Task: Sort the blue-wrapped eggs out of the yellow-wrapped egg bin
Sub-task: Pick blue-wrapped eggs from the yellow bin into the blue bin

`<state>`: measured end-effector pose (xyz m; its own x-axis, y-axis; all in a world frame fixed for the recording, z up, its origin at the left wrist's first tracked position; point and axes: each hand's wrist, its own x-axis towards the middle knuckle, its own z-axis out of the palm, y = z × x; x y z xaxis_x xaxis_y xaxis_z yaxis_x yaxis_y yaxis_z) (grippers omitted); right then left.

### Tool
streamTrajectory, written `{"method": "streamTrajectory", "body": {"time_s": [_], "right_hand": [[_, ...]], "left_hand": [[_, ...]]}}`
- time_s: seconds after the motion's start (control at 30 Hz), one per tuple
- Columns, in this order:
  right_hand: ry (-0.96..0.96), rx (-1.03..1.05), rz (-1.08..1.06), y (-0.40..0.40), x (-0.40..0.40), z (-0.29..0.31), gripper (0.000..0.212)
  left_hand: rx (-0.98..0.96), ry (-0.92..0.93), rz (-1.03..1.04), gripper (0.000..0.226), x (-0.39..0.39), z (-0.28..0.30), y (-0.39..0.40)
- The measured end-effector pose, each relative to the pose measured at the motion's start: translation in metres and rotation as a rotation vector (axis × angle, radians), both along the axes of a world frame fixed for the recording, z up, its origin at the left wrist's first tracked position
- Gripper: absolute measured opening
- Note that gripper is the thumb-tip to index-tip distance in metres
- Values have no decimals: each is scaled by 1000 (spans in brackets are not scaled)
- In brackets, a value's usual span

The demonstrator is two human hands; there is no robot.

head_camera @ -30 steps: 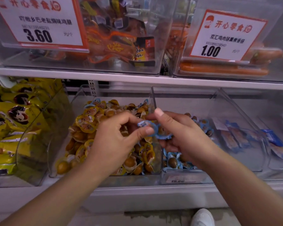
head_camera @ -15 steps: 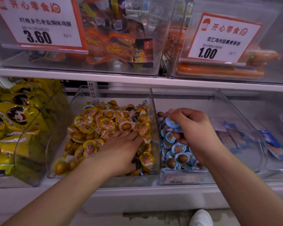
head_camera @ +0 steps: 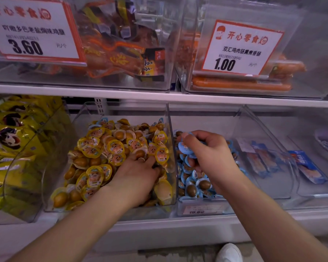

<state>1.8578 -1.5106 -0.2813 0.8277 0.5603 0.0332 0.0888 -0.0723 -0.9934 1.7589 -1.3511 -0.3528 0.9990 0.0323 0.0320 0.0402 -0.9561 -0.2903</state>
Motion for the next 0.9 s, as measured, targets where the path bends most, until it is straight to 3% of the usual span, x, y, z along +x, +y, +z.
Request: {"method": "streamTrajectory", "body": {"time_s": [0.1,0.2,0.27,0.43,0.47,0.53,0.6,0.63,0.73,0.8,0.9], "right_hand": [[6,22,-13,0,2,1,25],[10,42,-17,2,3,3,23],[5,48,-27,3,4,5,22],[-14,82,-28,11,-2,11,23],[-16,85,-25,14,-6,12,23],[-23,93,-20,19,-14,15,22],[-25,102,-14,26,-23,19,17],[-4,112,-10,30,-29,21,16],[228,126,28,44,-47,21,20],[510,145,113,53,-59,17,22],[865,268,315,63,-67,14,46]], "left_hand": [[-76,41,-22,52,-1,1,9],[-409,46,22,38,-8,10,30],[-674,-50,87,18,-17,17,44],[-1178,-465,312,10,-27,34,61],[-1296,-543,375,9,-27,37,61],[-1711,-663,440,4,-28,45,59],[-2080,-699,419,19,-29,56,48],[-2163,-744,413,26,-27,59,43],[-2097,-1015,483,35,-22,64,24],[-1790,-1152,511,33,-23,66,9],[-1322,-1035,308,28,-29,66,-8]]}}
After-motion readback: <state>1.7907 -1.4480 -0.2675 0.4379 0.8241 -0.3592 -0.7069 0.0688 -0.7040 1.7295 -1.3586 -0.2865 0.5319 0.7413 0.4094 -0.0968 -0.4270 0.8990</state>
